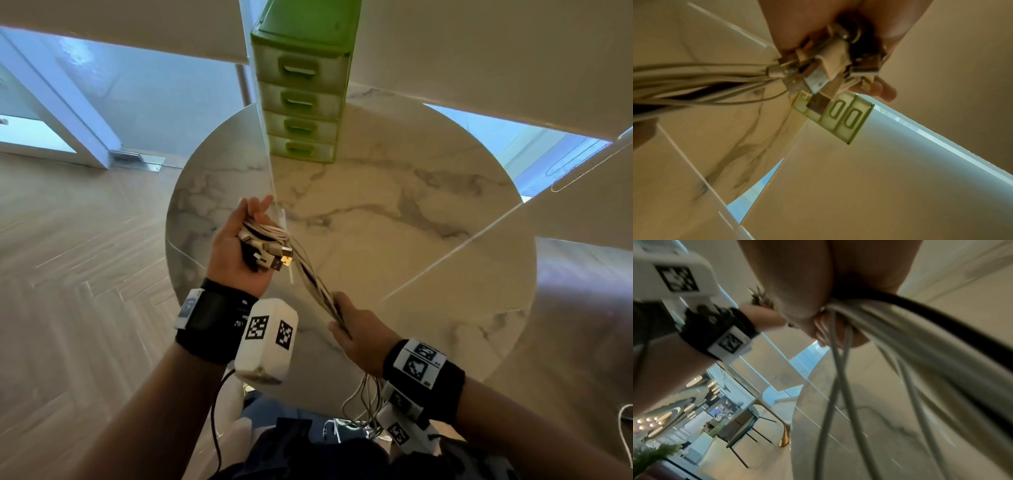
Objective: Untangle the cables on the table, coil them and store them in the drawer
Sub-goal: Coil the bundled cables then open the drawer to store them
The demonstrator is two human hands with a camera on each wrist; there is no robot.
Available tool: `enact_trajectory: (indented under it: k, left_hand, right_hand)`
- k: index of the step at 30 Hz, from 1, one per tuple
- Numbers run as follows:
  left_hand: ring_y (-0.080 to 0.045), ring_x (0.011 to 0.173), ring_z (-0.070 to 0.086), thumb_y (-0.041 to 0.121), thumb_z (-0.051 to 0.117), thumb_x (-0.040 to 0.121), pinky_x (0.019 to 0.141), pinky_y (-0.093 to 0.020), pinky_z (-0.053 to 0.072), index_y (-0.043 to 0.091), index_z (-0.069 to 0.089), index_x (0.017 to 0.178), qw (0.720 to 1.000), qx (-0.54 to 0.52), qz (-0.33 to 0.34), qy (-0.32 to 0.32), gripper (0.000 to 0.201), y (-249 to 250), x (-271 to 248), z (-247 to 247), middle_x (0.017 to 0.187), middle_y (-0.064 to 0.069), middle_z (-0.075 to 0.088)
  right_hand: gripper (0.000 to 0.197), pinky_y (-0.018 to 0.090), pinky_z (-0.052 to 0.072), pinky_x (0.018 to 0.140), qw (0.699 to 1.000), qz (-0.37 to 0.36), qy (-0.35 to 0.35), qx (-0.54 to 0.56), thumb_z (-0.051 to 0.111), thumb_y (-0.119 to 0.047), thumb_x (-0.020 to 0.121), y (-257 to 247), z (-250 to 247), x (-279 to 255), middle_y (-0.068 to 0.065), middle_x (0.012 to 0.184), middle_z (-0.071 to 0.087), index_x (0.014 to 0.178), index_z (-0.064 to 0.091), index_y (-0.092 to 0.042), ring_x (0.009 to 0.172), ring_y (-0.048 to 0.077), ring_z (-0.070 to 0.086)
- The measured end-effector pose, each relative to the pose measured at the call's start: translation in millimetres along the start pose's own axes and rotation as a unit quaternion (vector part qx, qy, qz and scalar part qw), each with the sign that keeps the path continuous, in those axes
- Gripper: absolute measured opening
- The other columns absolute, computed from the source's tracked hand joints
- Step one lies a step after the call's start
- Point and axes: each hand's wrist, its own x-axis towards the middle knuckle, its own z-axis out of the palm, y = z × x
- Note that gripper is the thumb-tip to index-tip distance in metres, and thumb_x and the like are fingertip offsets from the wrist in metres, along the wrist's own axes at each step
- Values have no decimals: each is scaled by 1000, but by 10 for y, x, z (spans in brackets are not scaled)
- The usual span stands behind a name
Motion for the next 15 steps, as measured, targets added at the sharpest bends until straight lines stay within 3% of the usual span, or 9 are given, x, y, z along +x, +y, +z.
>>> enact_trajectory:
  k: [2,3,5,6,8,11,15]
  left_hand:
    - [2,65,63,28,42,97,94,-16,41,5,43,138,999,-13,21,27,46,48,74,-57,80,13,71]
    - [2,66,64,26,41,98,90,-14,46,8,43,137,999,-8,31,29,43,82,105,-72,88,12,72]
    - [0,77,68,21,41,98,73,-15,53,14,54,122,998,20,48,19,29,136,151,-83,104,6,70]
    - [-3,86,69,17,44,96,71,-16,53,14,58,109,997,48,62,15,20,136,165,-68,108,3,70]
    - [-14,100,68,7,52,91,81,-22,54,10,60,93,983,147,104,18,8,71,165,-29,107,-8,72]
    - [-25,105,66,1,56,91,95,-34,49,-5,58,108,936,320,145,17,18,-62,143,-52,107,-18,70]
    - [-27,101,68,1,52,91,94,-36,48,-5,56,104,957,270,101,-20,14,-78,146,-31,102,-15,72]
  right_hand:
    - [31,30,36,61,1000,-5,-24,-17,41,-20,96,-56,-24,-52,9,77,54,124,34,-12,64,25,48]
    - [28,31,38,62,999,-11,-35,-18,41,-20,96,-87,-38,-73,8,77,55,122,36,-11,64,26,49]
    - [24,31,39,64,998,-30,-45,-19,40,-21,97,-168,-110,-107,1,74,54,119,40,-13,61,19,48]
    - [23,30,38,65,998,-37,-48,-28,39,-21,97,-210,-176,-116,-1,77,54,119,41,-14,63,18,47]
    - [22,30,41,69,996,-45,-49,-63,37,-21,98,-263,-354,-117,3,94,59,119,42,-16,76,21,53]
    - [23,35,47,81,988,-53,-51,-133,34,-17,98,-286,-609,-142,5,113,60,119,44,-19,99,24,57]
    - [33,42,48,83,965,-58,-87,-242,34,-5,94,-318,-643,-158,6,114,58,121,43,-23,97,26,56]
